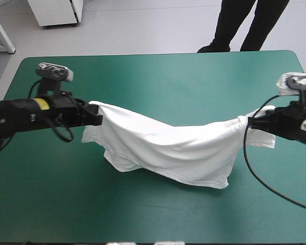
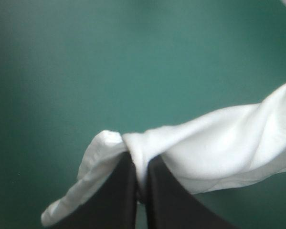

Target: Fold the cloth

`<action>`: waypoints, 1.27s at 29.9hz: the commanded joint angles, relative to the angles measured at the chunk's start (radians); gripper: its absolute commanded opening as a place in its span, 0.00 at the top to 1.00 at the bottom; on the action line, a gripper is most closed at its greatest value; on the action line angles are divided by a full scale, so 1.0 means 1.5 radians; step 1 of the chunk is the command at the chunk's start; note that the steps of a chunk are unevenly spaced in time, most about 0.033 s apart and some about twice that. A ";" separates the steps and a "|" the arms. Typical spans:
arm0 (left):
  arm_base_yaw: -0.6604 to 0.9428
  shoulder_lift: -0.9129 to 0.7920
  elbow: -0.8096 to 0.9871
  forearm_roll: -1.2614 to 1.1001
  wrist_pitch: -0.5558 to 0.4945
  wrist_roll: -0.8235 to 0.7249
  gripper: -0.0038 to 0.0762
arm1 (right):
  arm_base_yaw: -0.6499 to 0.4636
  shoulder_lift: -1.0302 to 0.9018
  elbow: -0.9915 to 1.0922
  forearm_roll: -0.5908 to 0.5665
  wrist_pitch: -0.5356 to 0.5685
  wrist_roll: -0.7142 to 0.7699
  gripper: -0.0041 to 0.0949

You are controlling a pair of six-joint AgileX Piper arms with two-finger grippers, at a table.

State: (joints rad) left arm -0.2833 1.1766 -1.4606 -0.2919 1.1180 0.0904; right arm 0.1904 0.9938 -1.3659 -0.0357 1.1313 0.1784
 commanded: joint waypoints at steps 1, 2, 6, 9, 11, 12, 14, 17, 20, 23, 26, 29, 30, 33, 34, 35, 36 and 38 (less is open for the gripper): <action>-0.003 0.083 0.011 0.014 -0.104 0.008 0.96 | -0.004 0.060 0.047 -0.053 -0.135 0.027 0.98; -0.003 0.122 0.011 0.019 -0.127 0.008 0.96 | -0.004 0.088 0.057 -0.061 -0.157 0.030 0.98; -0.003 0.232 0.003 0.024 -0.188 0.014 0.96 | -0.004 0.213 0.048 -0.077 -0.225 0.035 0.98; -0.003 0.316 -0.025 0.026 -0.191 0.014 0.96 | -0.004 0.294 0.022 -0.098 -0.252 0.058 0.98; -0.003 0.363 -0.050 0.029 -0.191 0.014 0.96 | -0.005 0.341 0.001 -0.104 -0.251 0.062 0.98; -0.003 0.380 -0.062 0.029 -0.191 0.014 0.96 | -0.005 0.364 -0.011 -0.106 -0.251 0.062 0.98; -0.003 0.415 -0.090 0.032 -0.191 0.014 0.96 | -0.005 0.405 -0.030 -0.110 -0.251 0.062 0.98; -0.003 0.448 -0.120 0.036 -0.196 0.014 0.96 | -0.005 0.449 -0.055 -0.110 -0.250 0.064 0.98; -0.001 0.473 -0.129 0.039 -0.217 0.014 0.96 | -0.005 0.481 -0.064 -0.110 -0.259 0.085 0.98; 0.005 0.490 -0.129 0.040 -0.223 0.001 0.96 | -0.005 0.502 -0.064 -0.105 -0.269 0.094 0.97; 0.016 0.502 -0.129 0.031 -0.220 -0.013 0.89 | -0.005 0.508 -0.064 -0.086 -0.267 0.080 0.91; 0.020 0.501 -0.132 0.030 -0.217 -0.013 0.73 | -0.005 0.508 -0.067 -0.039 -0.246 0.018 0.71; 0.022 0.501 -0.141 0.031 -0.202 -0.009 0.64 | -0.005 0.508 -0.074 -0.032 -0.235 0.012 0.62; 0.022 0.501 -0.175 0.039 -0.127 -0.008 0.40 | -0.005 0.506 -0.094 -0.027 -0.207 0.017 0.39; 0.022 0.501 -0.186 0.049 -0.105 -0.008 0.35 | -0.005 0.505 -0.103 -0.030 -0.197 0.022 0.35; 0.022 0.501 -0.199 0.059 -0.086 -0.008 0.30 | -0.005 0.502 -0.116 -0.036 -0.185 0.022 0.33; 0.022 0.500 -0.212 0.071 -0.064 -0.008 0.28 | -0.005 0.496 -0.130 -0.043 -0.171 0.022 0.33; 0.022 0.493 -0.234 0.088 -0.038 -0.008 0.29 | -0.005 0.482 -0.152 -0.058 -0.153 0.025 0.35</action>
State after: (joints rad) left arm -0.2489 1.9870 -1.7416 -0.1823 1.0171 0.0802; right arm 0.1901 1.7961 -1.5228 -0.0845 0.8877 0.2176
